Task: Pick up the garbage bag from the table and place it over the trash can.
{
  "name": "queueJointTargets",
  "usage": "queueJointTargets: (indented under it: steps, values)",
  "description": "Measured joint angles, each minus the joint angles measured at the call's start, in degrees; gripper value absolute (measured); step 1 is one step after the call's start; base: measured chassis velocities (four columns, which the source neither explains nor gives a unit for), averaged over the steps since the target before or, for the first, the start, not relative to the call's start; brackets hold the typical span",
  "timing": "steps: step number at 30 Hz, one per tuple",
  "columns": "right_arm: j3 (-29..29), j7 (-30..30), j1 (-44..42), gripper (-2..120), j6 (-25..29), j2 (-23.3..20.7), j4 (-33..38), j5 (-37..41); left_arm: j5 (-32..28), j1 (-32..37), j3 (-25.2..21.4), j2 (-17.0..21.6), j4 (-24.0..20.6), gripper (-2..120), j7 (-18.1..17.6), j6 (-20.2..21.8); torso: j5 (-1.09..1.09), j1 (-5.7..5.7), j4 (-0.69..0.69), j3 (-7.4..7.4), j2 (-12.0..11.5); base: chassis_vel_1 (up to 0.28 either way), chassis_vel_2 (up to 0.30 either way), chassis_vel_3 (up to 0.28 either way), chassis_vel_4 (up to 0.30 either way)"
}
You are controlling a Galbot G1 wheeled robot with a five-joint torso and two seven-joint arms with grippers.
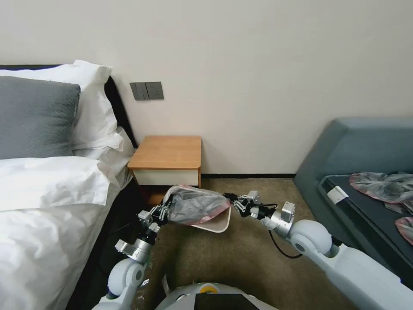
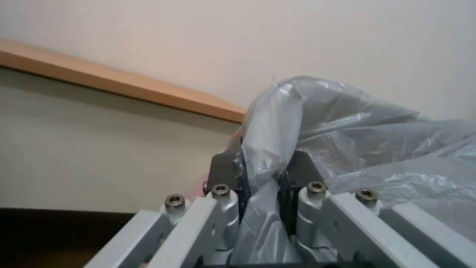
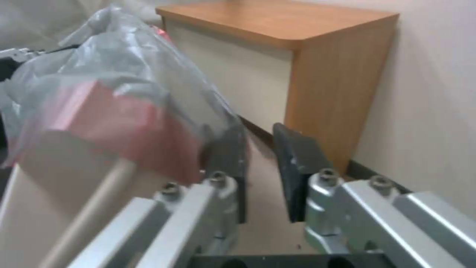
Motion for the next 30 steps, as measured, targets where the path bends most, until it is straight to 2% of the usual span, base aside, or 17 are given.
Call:
queueJointTargets:
  steps: [2, 4, 6, 7, 11, 12, 13, 14, 15, 16, 18, 21, 22, 24, 25, 27, 30]
  values:
    - [1.12, -0.26, -0.87, 30, 0.55, 0.23, 0.00, -0.40, 0.09, -0.01, 0.07, 0.01, 0.00, 9, -0.41, 0.39, -0.01, 0.00, 0.00, 0.00, 0.00, 0.000, 0.000, 0.000, 0.000]
    - [1.42, -0.28, -1.11, 33, 0.63, 0.33, 0.04, -0.46, 0.14, -0.01, 0.11, -0.01, 0.00, 9, -0.59, 0.47, -0.01, 0.00, 0.00, 0.00, 0.00, 0.000, 0.000, 0.000, 0.000]
    - [2.85, -0.48, -2.13, 44, 1.21, 0.66, 0.17, -1.13, 0.48, 0.02, 0.21, -0.17, -0.01, 9, -2.13, 1.09, -0.01, 0.00, 0.00, 0.00, 0.00, 0.000, 0.000, 0.000, 0.000]
    - [2.85, -0.48, -2.13, 44, 1.21, 0.66, 0.17, -1.13, 0.48, 0.02, 0.21, -0.17, -0.01, 9, -2.13, 1.09, -0.01, 0.00, 0.00, 0.00, 0.00, 0.000, 0.000, 0.000, 0.000]
    - [6.37, -0.64, -4.16, 62, 3.69, 2.00, 0.60, -3.94, 2.10, 0.13, 0.32, -0.32, -0.23, 9, -8.14, 2.45, -0.01, 0.00, 0.00, 0.00, 0.00, 0.000, 0.000, 0.000, 0.000]
    - [6.37, -0.64, -4.16, 62, 3.69, 2.00, 0.60, -3.94, 2.10, 0.13, 0.32, -0.32, -0.23, 9, -8.14, 2.45, -0.01, 0.00, 0.00, 0.00, 0.00, 0.000, 0.000, 0.000, 0.000]
    - [8.39, -0.41, -4.98, 70, 4.74, 3.27, 1.31, -6.66, 2.78, 0.20, 0.33, -0.34, -0.20, 9, -10.20, 2.68, -0.01, 0.00, 0.00, 0.00, 0.00, 0.000, 0.000, 0.000, 0.000]
    - [9.60, -0.14, -5.46, 72, 4.92, 4.11, 2.04, -9.12, 3.35, 0.23, 0.33, -0.36, -0.12, 9, -11.25, 2.70, 0.00, 0.00, 0.00, 0.00, 0.00, 0.000, 0.000, 0.000, 0.000]
    - [10.43, 0.00, -5.75, 77, 4.99, 4.65, 2.51, -10.56, 3.66, 0.26, 0.33, -0.38, -0.05, 9, -11.82, 2.71, 0.00, 0.00, 0.00, 0.00, 0.00, 0.000, 0.000, 0.000, 0.000]
    - [10.43, 0.00, -5.75, 77, 4.99, 4.65, 2.51, -10.56, 3.66, 0.26, 0.33, -0.38, -0.05, 9, -11.82, 2.71, 0.00, 0.00, 0.00, 0.00, 0.00, 0.000, 0.000, 0.000, 0.000]
    - [12.25, 2.15, -6.80, 87, 4.87, 7.25, 6.03, -15.39, 4.67, 0.33, 0.52, -0.70, 0.02, 9, -14.02, 2.64, -0.01, 0.00, 0.00, 0.00, 0.00, 0.000, 0.000, 0.000, 0.000]
    - [10.87, 6.91, -7.23, 96, 3.31, 9.60, 10.52, -15.78, 5.25, 0.32, 0.75, -1.10, 0.05, 9, -15.25, 2.06, -0.03, 0.00, 0.00, 0.00, 0.01, 0.000, 0.000, 0.000, 0.000]
    - [8.64, 11.98, -7.58, 99, 1.68, 11.71, 13.76, -12.87, 5.42, 0.21, 1.08, -1.53, 0.17, 9, -15.93, 1.36, -0.04, 0.00, 0.02, 0.00, 0.00, 0.000, 0.000, 0.000, 0.000]
    - [7.68, 14.14, -7.78, 99, 0.85, 12.69, 15.13, -11.10, 5.45, 0.15, 1.19, -1.68, 0.22, 9, -16.10, 1.14, -0.01, 0.00, 0.02, 0.00, 0.00, 0.000, 0.000, 0.000, 0.000]
    - [4.57, 20.40, -8.51, 100, -2.73, 15.80, 18.90, -4.18, 5.48, -0.10, 1.54, -2.12, 0.37, 9, -16.71, 0.39, -0.02, 0.00, 0.01, 0.00, 0.00, 0.000, 0.000, 0.000, 0.000]
    - [0.03, 28.41, -9.83, 100, -8.08, 20.70, 20.74, 7.51, 5.22, -0.26, 1.85, -2.61, 0.49, 9, -17.34, -0.62, 0.01, 0.00, -0.01, -0.01, 0.01, 0.000, 0.000, 0.000, 0.000]
    - [-1.63, 31.82, -10.34, 100, -11.90, 23.57, 21.12, 13.98, 4.79, -0.25, 1.86, -2.78, 0.49, 9, -17.37, -1.20, -0.02, 0.00, -0.01, -0.01, 0.01, 0.000, 0.000, 0.000, 0.000]
